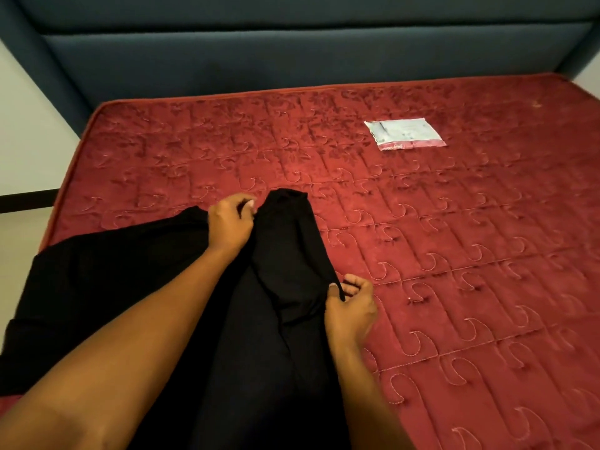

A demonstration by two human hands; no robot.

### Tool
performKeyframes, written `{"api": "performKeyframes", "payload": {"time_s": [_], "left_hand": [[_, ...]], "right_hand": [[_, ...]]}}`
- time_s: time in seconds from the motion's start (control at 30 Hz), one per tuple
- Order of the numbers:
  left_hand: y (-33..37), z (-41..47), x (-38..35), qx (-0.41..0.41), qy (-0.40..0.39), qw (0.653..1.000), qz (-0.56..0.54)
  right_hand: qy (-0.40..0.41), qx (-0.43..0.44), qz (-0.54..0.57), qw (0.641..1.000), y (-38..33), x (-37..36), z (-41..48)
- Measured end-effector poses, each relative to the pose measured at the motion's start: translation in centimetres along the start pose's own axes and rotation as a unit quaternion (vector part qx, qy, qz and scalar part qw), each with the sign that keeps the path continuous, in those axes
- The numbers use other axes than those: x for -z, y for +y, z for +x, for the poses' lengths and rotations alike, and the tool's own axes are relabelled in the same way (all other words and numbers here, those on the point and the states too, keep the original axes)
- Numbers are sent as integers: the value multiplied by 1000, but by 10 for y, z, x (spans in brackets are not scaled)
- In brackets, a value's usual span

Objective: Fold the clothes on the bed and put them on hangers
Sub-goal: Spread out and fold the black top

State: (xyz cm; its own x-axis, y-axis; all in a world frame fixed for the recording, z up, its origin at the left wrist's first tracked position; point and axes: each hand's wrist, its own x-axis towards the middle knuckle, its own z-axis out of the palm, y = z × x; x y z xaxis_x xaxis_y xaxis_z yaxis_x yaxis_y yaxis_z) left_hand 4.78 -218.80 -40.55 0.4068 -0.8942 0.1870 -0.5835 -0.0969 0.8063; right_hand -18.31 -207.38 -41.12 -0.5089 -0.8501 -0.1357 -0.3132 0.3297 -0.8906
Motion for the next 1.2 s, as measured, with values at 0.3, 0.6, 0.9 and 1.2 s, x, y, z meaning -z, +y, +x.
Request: {"api": "performKeyframes", "payload": {"time_s": [0.3, 0.6, 0.9, 1.2], "left_hand": [[-3, -29, 15, 313, -16, 941, -127], [-7, -40, 7, 104, 103, 988, 41], [-44, -124, 31, -73, -112, 932, 337], [-90, -153, 182, 96, 3, 925, 366]], "right_hand": [[-221, 425, -268, 836, 12, 3, -39], [-156, 460, -243, 840, -13, 7, -7], [-224, 378, -438, 784, 15, -7, -12], [-299, 421, -329, 791, -51, -87, -120]]}}
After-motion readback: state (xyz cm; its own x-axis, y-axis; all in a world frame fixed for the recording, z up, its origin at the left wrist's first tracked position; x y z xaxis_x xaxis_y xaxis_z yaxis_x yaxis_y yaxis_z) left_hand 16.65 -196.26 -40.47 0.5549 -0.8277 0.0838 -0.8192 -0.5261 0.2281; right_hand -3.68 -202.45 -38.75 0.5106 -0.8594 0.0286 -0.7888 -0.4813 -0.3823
